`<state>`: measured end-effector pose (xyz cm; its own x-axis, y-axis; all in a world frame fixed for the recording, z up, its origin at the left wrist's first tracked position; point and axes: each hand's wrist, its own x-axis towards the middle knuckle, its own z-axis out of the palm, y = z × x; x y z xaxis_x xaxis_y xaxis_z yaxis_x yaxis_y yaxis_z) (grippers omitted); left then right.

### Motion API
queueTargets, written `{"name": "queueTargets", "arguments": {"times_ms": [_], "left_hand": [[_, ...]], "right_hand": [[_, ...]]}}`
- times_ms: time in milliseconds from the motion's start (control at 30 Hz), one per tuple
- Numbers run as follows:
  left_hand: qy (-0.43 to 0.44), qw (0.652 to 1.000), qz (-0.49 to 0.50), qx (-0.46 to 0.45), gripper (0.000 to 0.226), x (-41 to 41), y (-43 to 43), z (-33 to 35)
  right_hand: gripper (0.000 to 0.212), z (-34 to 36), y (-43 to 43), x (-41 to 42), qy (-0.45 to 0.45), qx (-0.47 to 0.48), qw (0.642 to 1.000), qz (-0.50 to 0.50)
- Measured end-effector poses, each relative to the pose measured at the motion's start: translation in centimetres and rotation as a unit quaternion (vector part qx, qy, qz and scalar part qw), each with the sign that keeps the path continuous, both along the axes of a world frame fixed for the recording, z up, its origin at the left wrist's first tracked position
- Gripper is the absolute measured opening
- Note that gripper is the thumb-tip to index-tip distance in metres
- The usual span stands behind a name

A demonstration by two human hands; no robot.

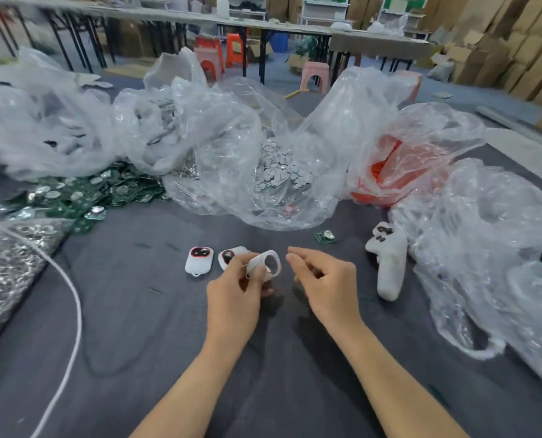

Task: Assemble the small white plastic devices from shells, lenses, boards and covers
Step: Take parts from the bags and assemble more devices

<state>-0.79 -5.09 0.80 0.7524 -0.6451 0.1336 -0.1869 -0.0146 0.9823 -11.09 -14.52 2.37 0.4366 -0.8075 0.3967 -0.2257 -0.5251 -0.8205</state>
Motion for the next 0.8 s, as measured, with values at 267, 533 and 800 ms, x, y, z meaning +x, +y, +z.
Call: {"name": "queueTargets", "arguments": {"times_ms": [267,533,800], "left_hand": [[0.063,0.997,-0.023,-0.050,0.022,0.0,0.3,0.3],[0.150,0.980,-0.084,-0.097,0.021,0.5,0.9,0.9],[0.109,0.984,-0.117,-0.080,0.033,0.4,0.9,0.7]], "right_hand": [[0.020,-0.2,-1.0,-0.1,0.058,0.189,0.980,-0.021],[0.038,-0.5,-1.2,-0.6,0.071,0.126,0.989,-0.031],[0.035,-0.1,-0.8,-0.5,-0.090,0.186,0.977,0.054]]}}
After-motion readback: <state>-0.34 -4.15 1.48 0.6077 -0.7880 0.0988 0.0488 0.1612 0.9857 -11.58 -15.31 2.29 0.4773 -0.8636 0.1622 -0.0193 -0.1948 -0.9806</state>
